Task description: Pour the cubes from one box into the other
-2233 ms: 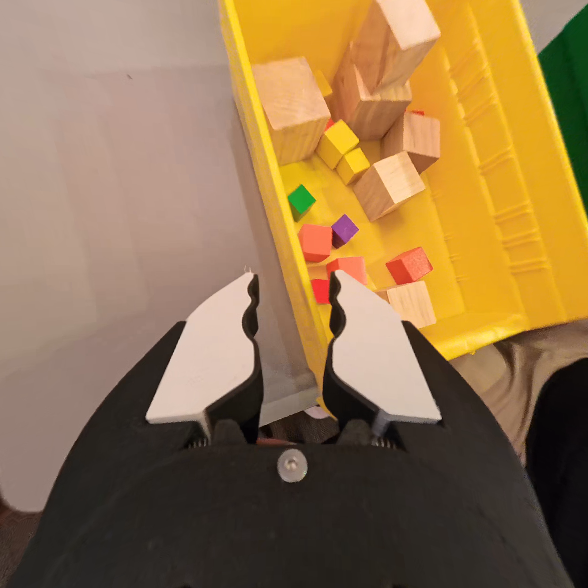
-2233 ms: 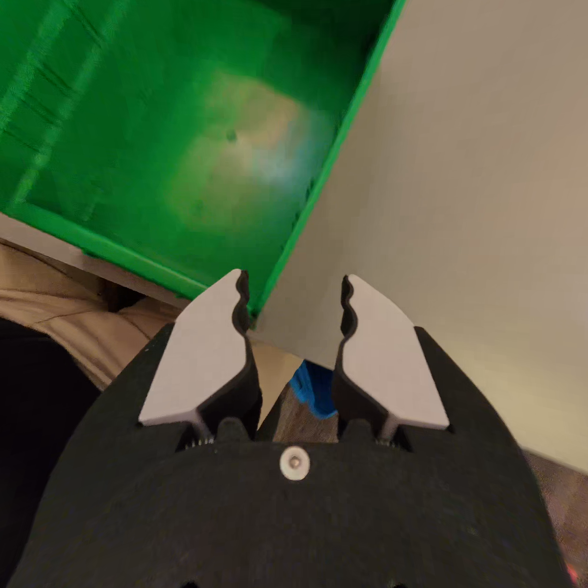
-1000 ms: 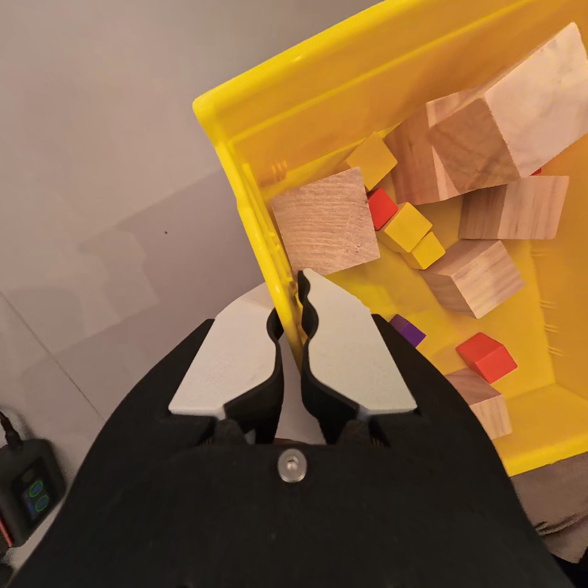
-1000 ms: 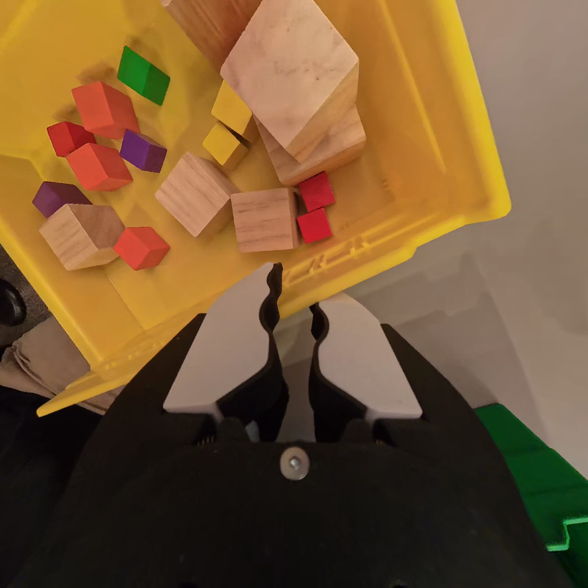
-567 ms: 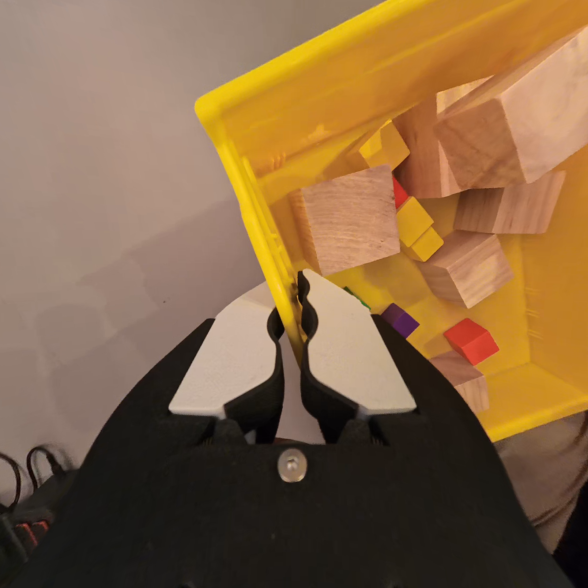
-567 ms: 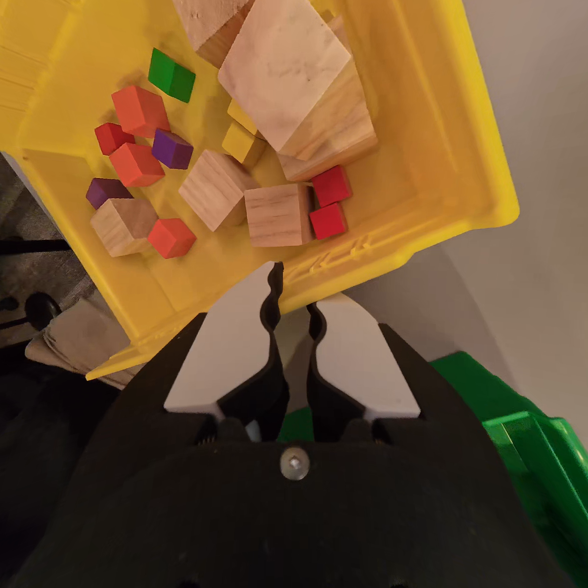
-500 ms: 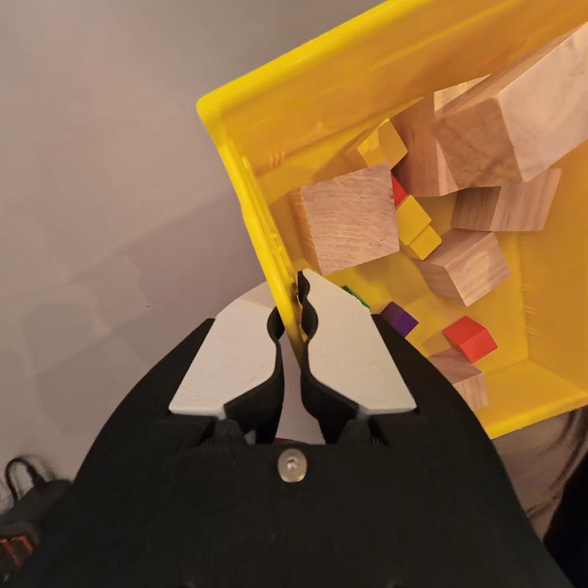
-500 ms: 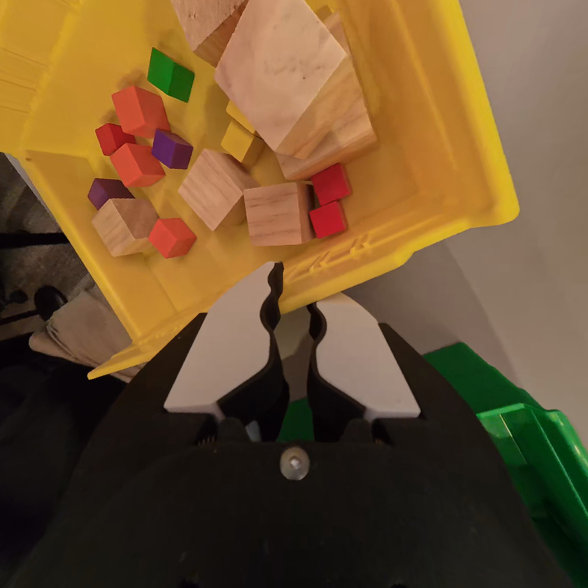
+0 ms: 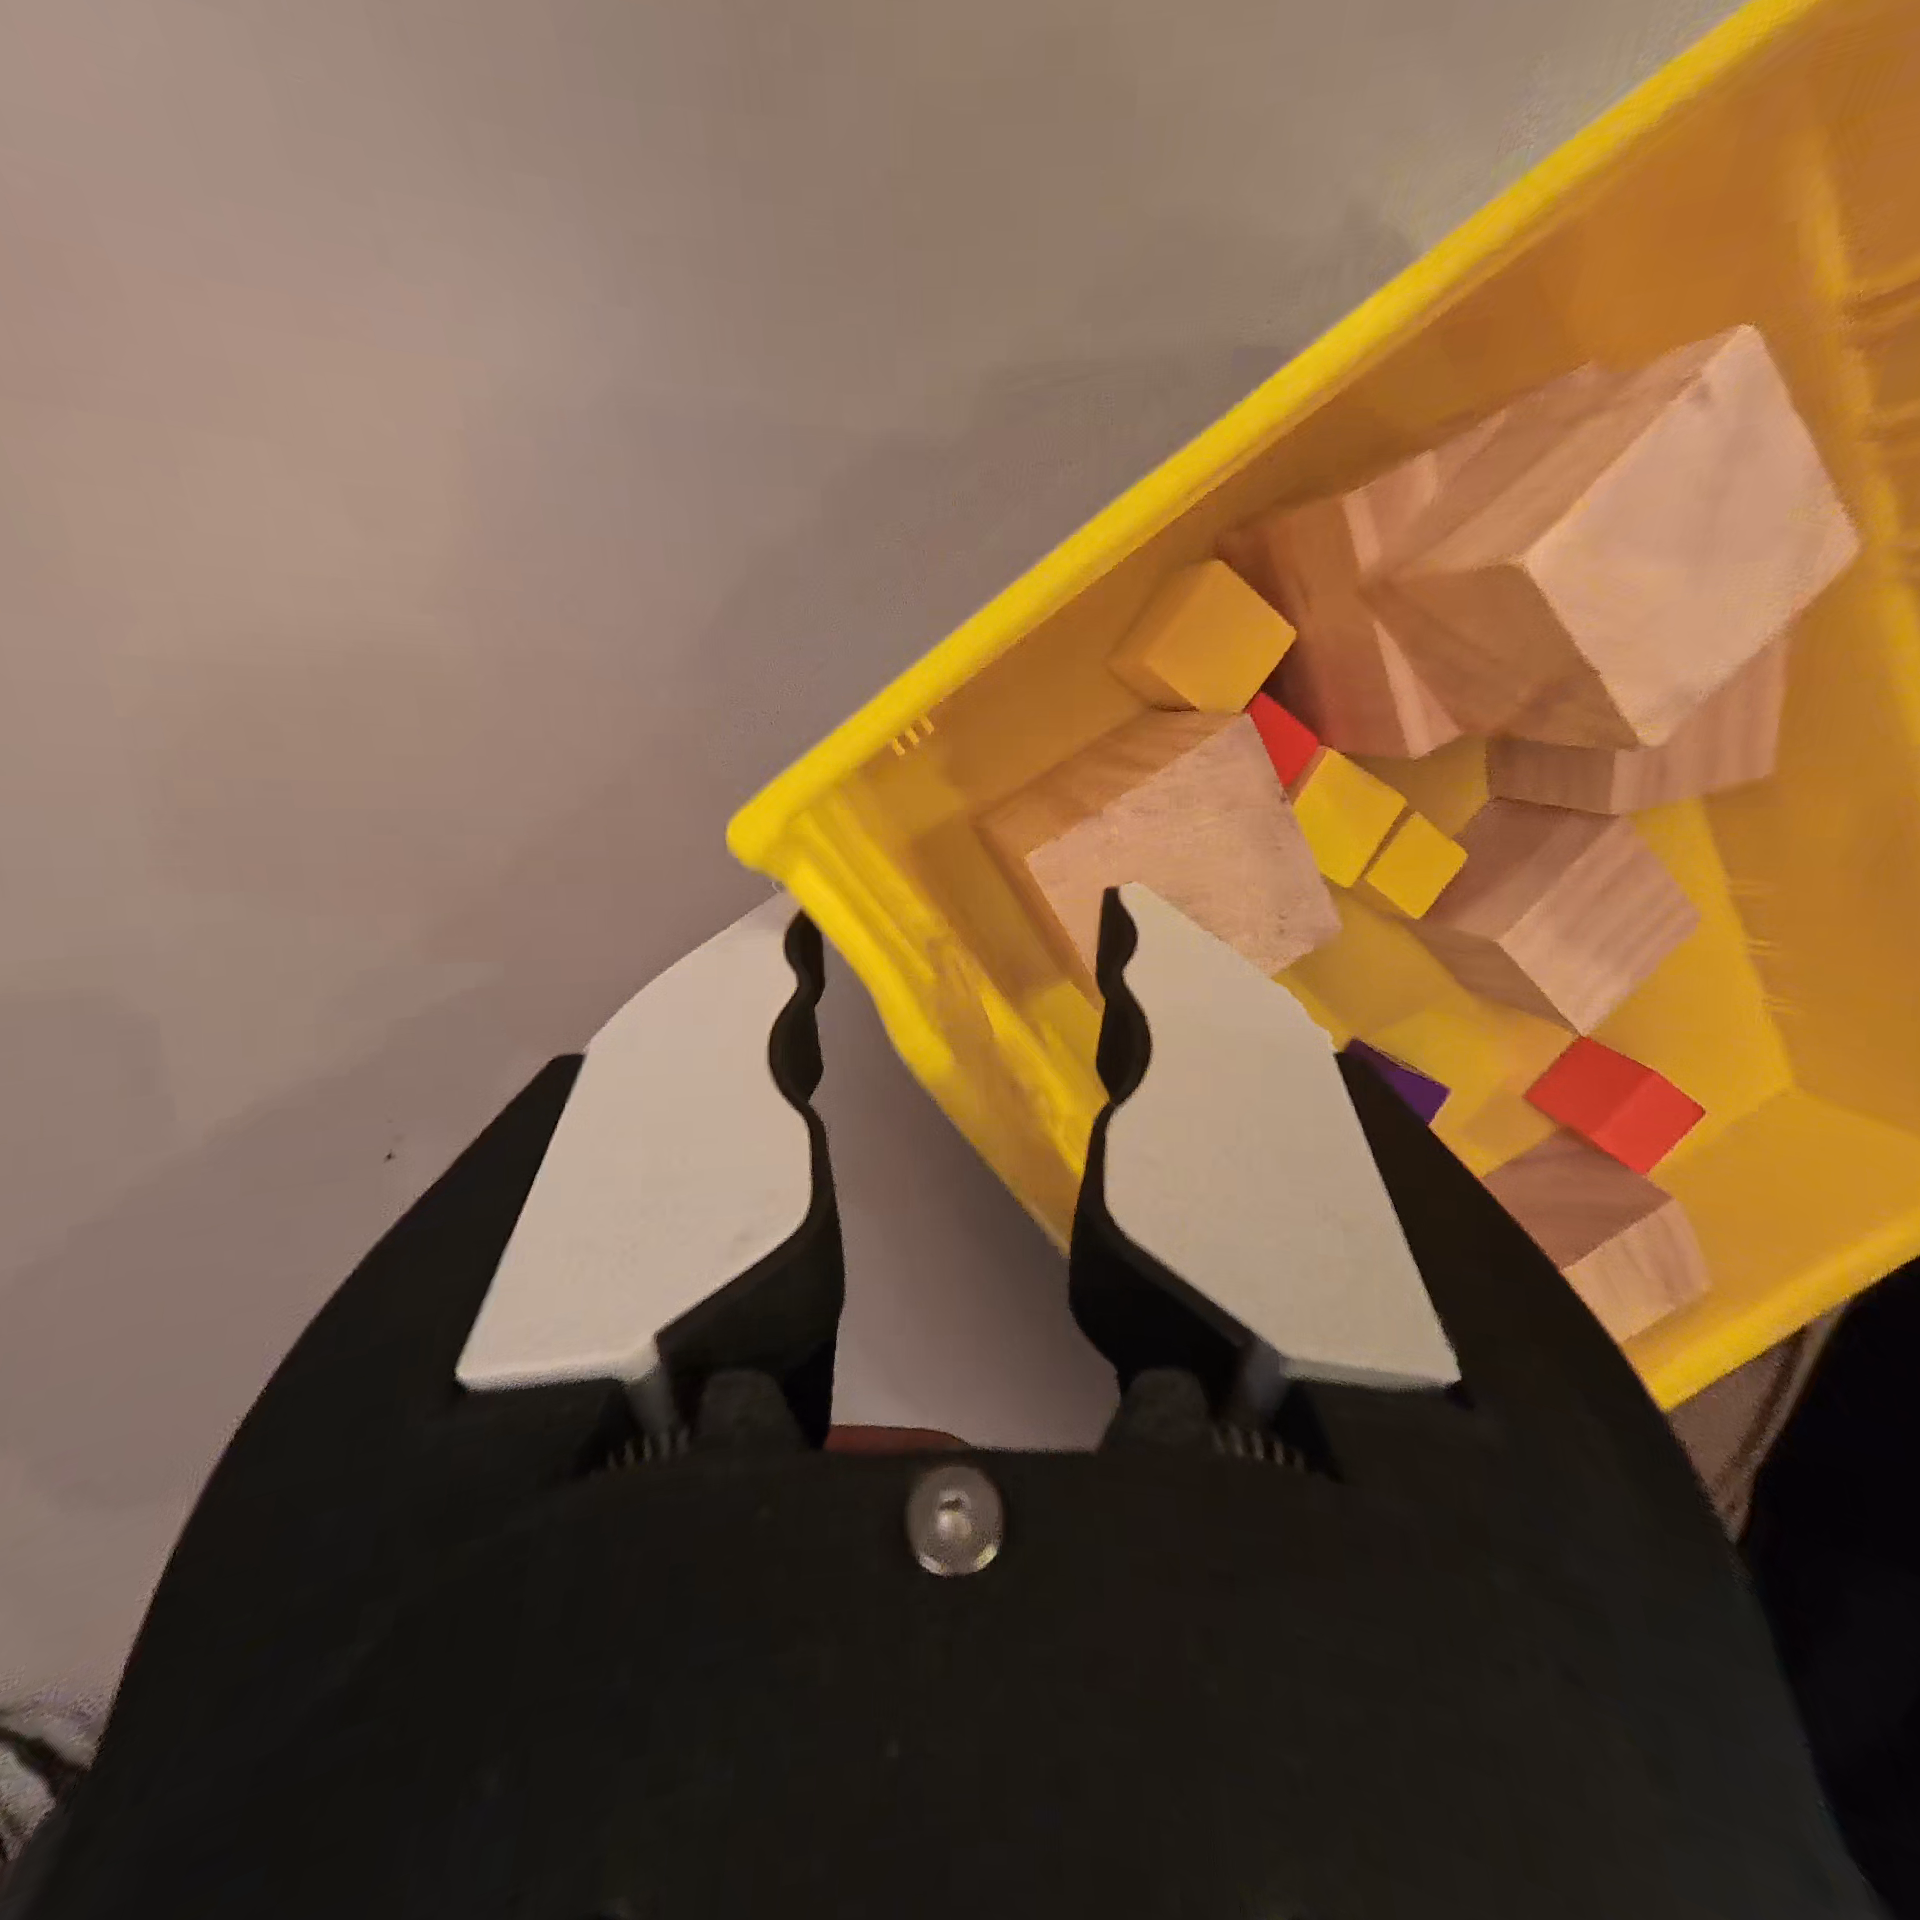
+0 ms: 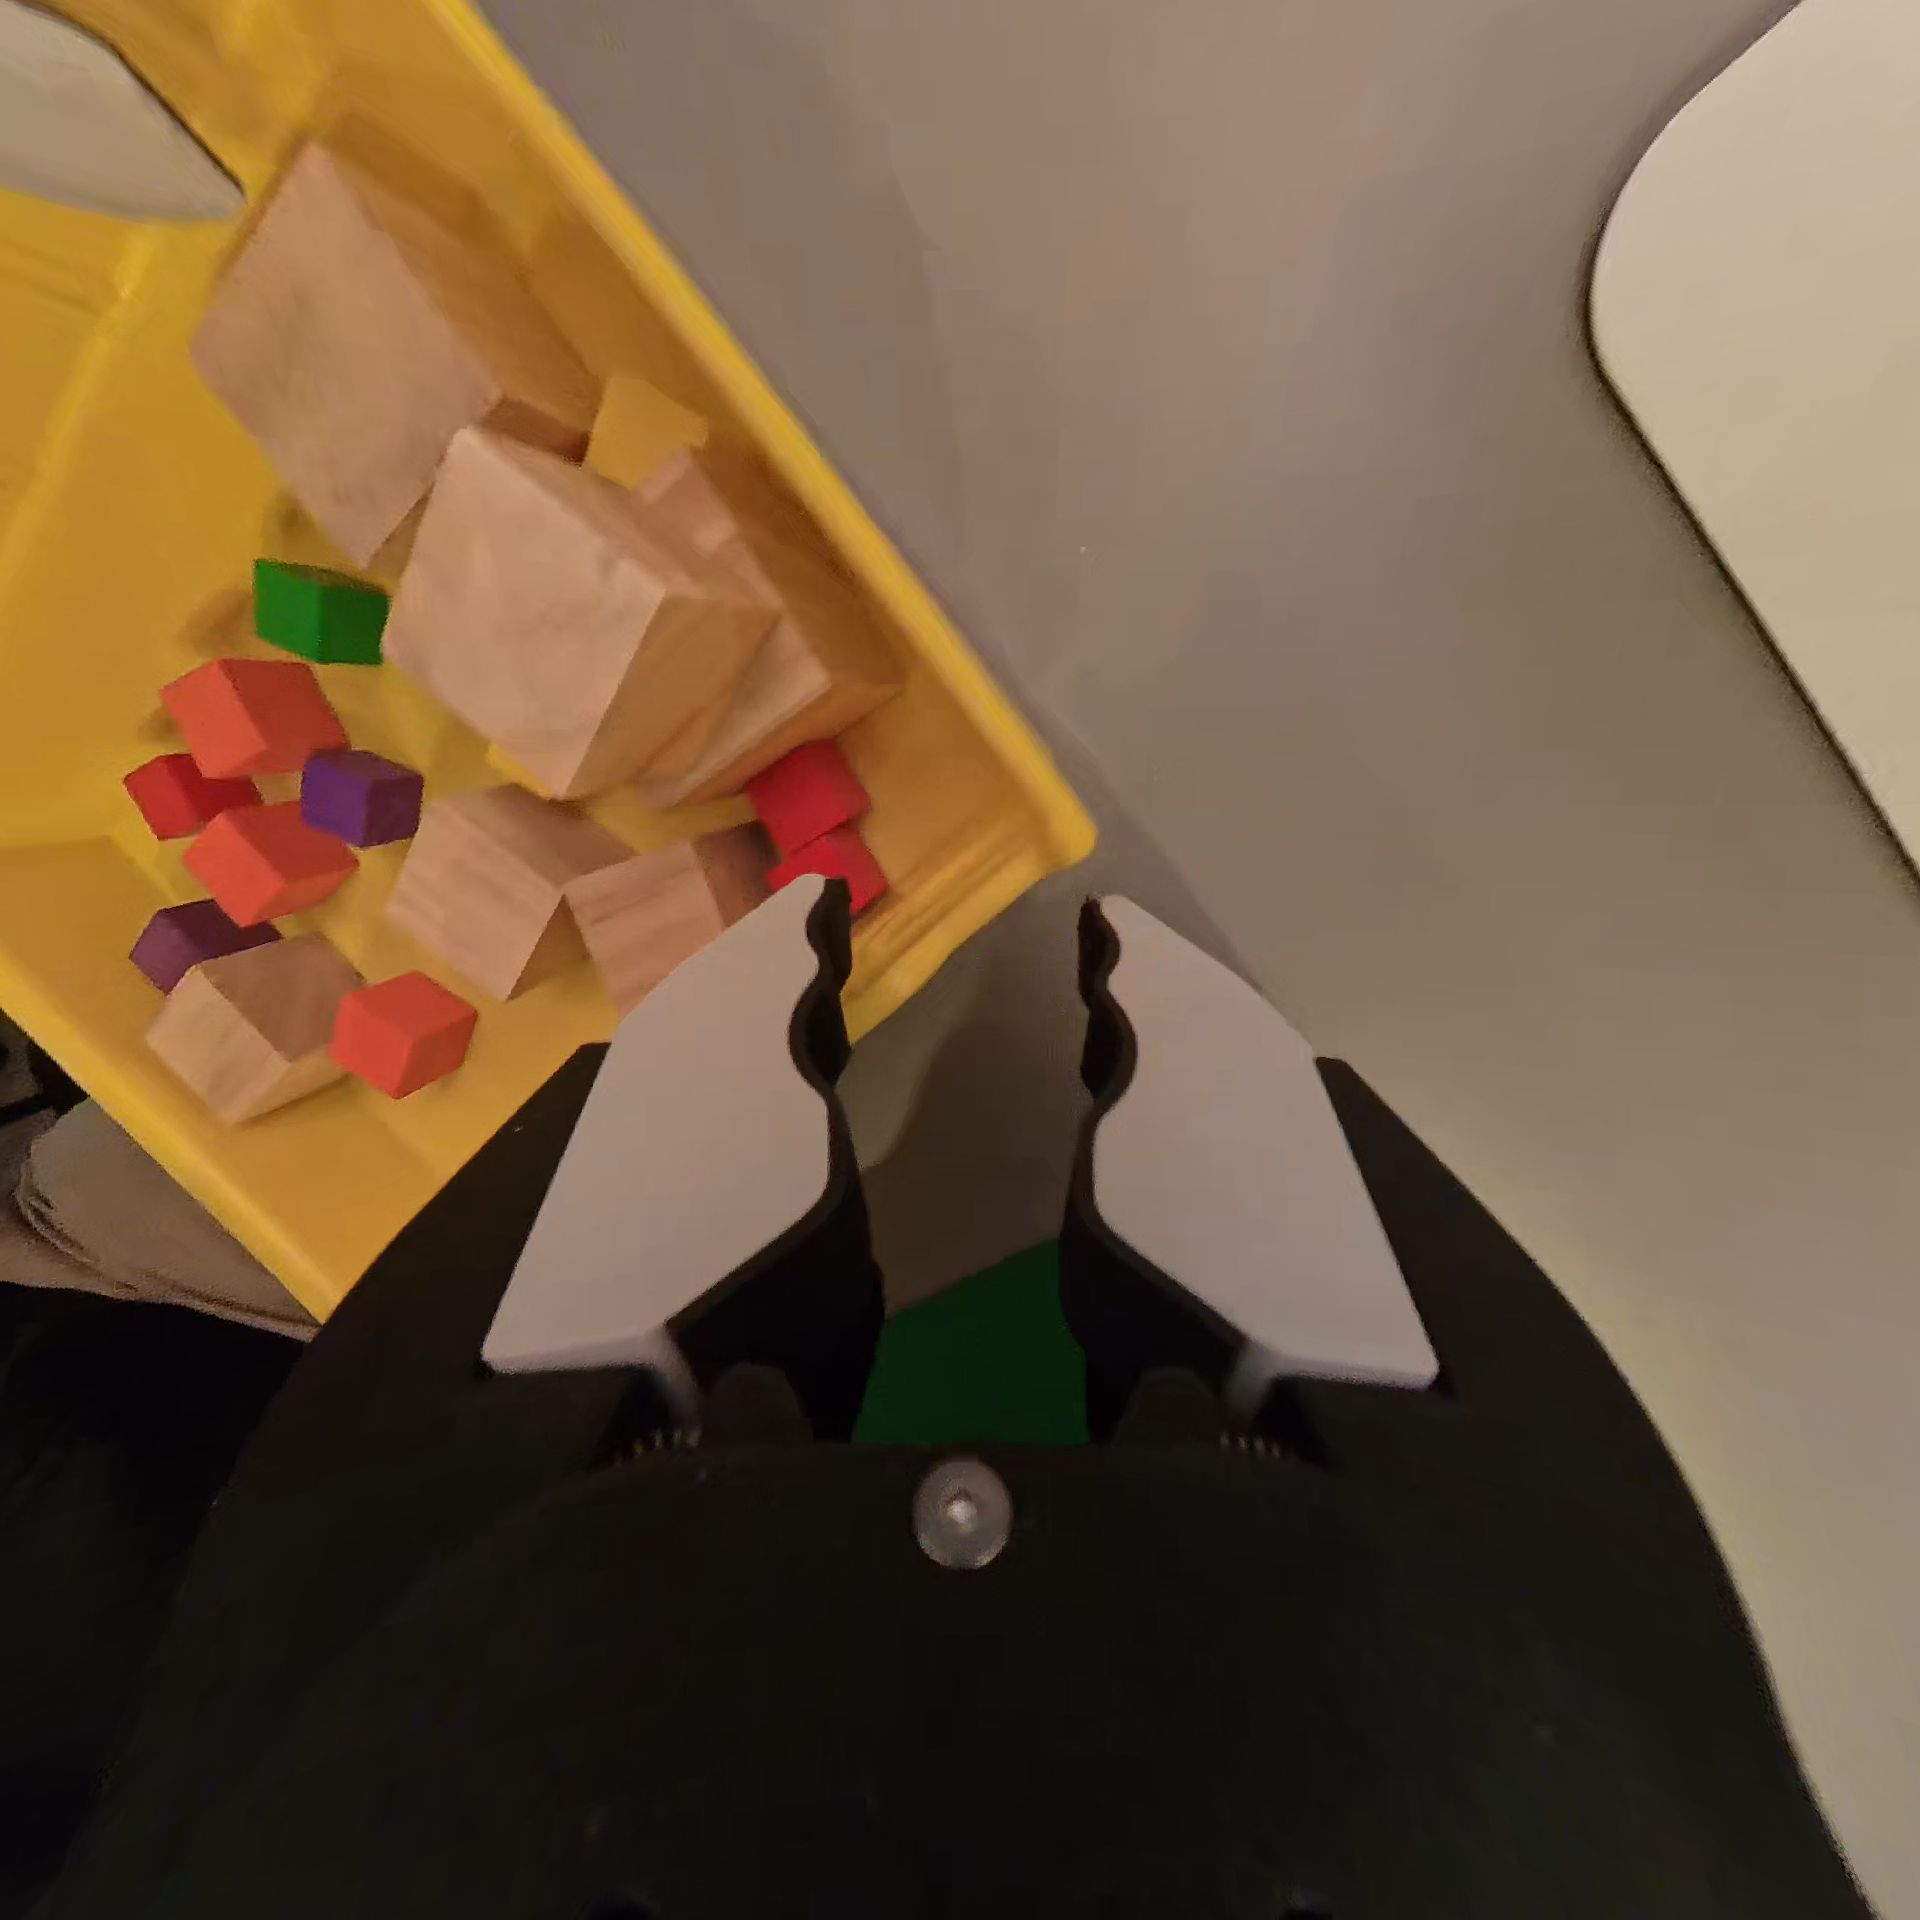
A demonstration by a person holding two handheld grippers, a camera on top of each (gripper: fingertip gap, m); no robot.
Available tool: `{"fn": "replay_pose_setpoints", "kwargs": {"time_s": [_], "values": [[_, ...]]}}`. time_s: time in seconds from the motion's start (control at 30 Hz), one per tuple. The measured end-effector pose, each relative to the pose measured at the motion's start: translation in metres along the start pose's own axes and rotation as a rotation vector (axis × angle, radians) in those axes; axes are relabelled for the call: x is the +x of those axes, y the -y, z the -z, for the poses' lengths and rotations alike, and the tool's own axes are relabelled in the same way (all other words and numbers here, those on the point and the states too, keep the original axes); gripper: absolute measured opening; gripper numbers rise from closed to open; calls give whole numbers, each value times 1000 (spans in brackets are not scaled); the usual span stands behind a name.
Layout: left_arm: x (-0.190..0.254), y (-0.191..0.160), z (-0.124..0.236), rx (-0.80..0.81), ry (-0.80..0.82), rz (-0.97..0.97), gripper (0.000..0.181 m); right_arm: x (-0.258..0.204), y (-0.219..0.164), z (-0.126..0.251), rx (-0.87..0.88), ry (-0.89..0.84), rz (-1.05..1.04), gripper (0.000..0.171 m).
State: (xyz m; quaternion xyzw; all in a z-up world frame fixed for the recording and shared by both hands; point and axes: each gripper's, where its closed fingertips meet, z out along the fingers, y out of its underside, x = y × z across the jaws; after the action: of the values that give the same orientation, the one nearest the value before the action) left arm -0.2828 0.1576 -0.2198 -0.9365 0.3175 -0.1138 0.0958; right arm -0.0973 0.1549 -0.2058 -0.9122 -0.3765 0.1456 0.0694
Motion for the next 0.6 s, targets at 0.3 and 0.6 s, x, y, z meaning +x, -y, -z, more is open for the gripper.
{"fn": "replay_pose_setpoints", "kwargs": {"time_s": [0.3, 0.6], "values": [[-23, 25, -17, -27, 27, 44, 11, 3, 11, -19, -72, 53, 26, 8], [-30, 42, -6, -75, 107, -40, 5, 1, 9, -11, -23, 18, 107, 3]]}}
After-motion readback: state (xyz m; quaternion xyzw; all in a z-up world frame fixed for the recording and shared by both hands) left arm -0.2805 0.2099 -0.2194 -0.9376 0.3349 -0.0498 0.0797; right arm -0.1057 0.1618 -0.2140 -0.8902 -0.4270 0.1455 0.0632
